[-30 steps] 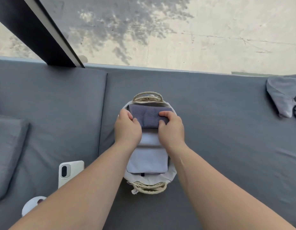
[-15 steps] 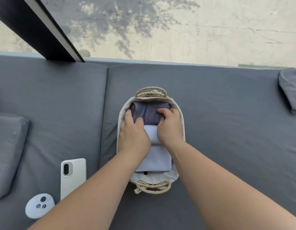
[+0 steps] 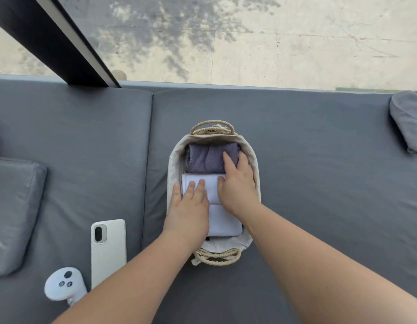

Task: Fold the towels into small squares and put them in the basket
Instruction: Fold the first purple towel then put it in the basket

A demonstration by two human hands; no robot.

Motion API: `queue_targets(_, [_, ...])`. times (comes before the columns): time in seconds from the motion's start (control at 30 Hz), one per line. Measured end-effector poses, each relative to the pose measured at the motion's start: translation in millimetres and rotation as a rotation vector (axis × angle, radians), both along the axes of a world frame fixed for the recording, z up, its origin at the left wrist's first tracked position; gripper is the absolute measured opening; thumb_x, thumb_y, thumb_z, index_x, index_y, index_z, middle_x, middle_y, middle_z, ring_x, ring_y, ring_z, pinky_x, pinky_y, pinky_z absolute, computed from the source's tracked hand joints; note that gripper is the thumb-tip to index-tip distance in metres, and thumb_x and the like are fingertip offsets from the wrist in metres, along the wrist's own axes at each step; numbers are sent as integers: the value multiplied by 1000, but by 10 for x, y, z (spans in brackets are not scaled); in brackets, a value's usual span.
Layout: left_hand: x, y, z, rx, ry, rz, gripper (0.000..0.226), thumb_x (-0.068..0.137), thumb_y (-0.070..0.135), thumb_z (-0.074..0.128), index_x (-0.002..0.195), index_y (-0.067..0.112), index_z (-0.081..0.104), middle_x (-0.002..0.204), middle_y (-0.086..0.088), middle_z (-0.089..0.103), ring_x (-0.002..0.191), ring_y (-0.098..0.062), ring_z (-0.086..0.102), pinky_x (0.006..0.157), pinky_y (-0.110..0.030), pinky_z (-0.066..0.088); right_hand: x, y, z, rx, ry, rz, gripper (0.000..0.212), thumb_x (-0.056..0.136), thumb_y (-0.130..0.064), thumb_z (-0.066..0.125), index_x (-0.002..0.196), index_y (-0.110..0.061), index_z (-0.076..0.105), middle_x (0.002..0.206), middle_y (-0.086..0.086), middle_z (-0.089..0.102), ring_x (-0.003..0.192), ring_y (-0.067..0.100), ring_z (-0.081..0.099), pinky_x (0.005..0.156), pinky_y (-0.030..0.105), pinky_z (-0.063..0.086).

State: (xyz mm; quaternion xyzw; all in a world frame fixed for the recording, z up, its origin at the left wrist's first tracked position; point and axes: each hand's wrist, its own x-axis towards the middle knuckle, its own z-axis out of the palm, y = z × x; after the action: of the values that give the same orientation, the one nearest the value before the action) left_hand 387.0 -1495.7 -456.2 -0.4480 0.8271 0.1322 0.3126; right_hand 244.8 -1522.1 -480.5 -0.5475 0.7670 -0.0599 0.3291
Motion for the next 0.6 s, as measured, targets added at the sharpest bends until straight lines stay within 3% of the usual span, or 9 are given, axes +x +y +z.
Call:
queue_targets(0.13, [25, 54, 5, 59, 35, 38, 72, 97, 19, 36, 159, 8, 1, 166, -10, -15, 154, -29, -4, 121, -57, 0, 106, 83, -29, 132, 91, 26, 72, 102, -46, 40, 161, -26, 5, 166, 13, -16, 153, 31, -7, 125, 45, 3])
queue_targets(0.23, [-9, -14, 16, 57, 97, 72, 75, 94, 21, 42, 159, 10, 5, 165, -10, 5, 151, -30, 13, 121, -53, 9, 247, 84, -40, 119, 126, -38, 73, 100, -55, 35, 161, -28, 4, 166, 12, -18, 153, 30, -10, 125, 46, -1])
queue_targets(0.33, [13, -207, 48, -90, 233, 43, 53, 92, 19, 37, 144, 13, 44, 132, -6, 45, 120, -27, 44, 105, -42, 32, 264, 92, -60, 71, 159, -24, 70, 101, -56, 30, 161, -27, 9, 166, 12, -18, 153, 30, -9, 124, 46, 0])
queue_targets(0.4, [57, -368, 26, -249, 314, 61, 42, 89, 18, 30, 121, 15, 56, 123, -7, 50, 115, -28, 47, 100, -40, 35, 204, 98, -77, 52, 190, 77, 69, 103, -55, 29, 161, -24, 10, 165, 14, -21, 153, 32, -12, 125, 46, -1])
queue_targets(0.43, [62, -440, -1, -295, 318, 70, 42, 89, 20, 29, 123, 15, 53, 133, -12, 49, 126, -30, 44, 107, -43, 33, 157, 115, -96, 30, 212, 142, 68, 103, -53, 29, 161, -21, 11, 165, 16, -22, 153, 32, -13, 125, 46, -1])
queue_targets(0.5, [26, -540, -89, -263, 214, 38, 57, 99, 31, 30, 152, 11, 26, 162, -17, 18, 151, -33, 15, 121, -54, 14, 72, 185, -106, -58, 262, 240, 68, 103, -50, 31, 160, -14, 19, 166, 20, -15, 154, 36, -10, 125, 48, 3])
queue_targets(0.53, [2, -572, -146, -226, 157, 1, 65, 102, 38, 28, 158, 11, 7, 166, -14, 0, 153, -32, 0, 122, -57, 4, 40, 230, -101, -121, 288, 282, 68, 101, -48, 31, 158, -12, 24, 166, 21, -8, 154, 37, -5, 125, 50, 7])
queue_targets(0.6, [-25, -597, -241, -191, 91, -34, 72, 103, 47, 25, 158, 12, -7, 166, -13, -13, 153, -31, -11, 121, -59, -4, 12, 327, -92, -225, 332, 403, 68, 99, -45, 34, 155, -7, 32, 167, 19, 5, 154, 37, 4, 125, 51, 12])
